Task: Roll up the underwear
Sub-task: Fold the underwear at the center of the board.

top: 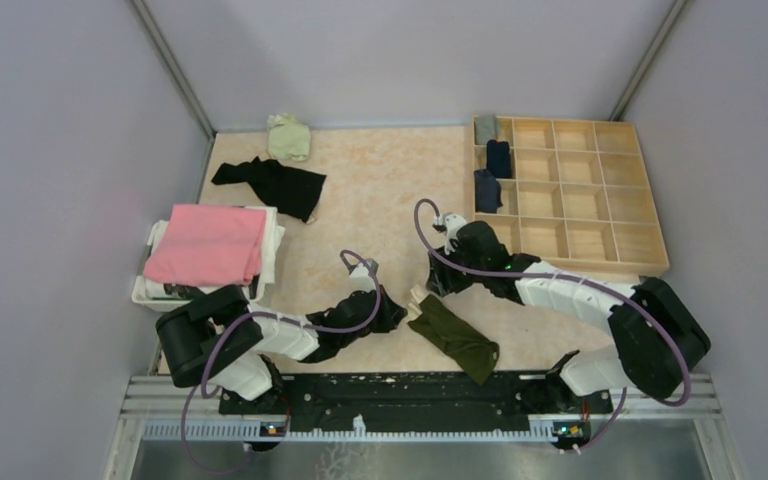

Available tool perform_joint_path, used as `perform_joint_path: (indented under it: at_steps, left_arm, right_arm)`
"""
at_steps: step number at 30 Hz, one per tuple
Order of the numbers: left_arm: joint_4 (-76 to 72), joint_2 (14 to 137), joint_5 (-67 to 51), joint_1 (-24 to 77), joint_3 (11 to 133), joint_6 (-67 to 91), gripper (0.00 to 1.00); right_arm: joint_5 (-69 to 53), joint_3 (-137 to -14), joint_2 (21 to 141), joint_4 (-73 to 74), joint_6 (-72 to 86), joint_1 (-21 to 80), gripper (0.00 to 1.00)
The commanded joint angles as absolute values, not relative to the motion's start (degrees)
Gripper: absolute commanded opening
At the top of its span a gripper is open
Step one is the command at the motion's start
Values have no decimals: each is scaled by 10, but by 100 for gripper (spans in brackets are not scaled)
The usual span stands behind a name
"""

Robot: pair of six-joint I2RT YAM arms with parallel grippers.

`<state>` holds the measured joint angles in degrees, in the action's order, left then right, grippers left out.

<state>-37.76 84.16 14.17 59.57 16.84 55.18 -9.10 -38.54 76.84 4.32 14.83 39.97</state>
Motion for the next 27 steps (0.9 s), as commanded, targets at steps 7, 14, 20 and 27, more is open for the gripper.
perform_joint_path:
  at_steps: [7,14,20,27]
  left_arm:
    - [-350,816,134,598,179,549,0]
    - [-310,738,126,598,205,519,0]
    - [-299,721,130,599,215,496,2]
    - [-333,762,119,597,206,494,0]
  right_arm:
    - [-104,-416,831,17,144,382,47]
    - [-97,-404,813,13,152,381,47]
    - [-100,-405,811,13,154,374,47]
    - [-102,-410,805,22,154,370,47]
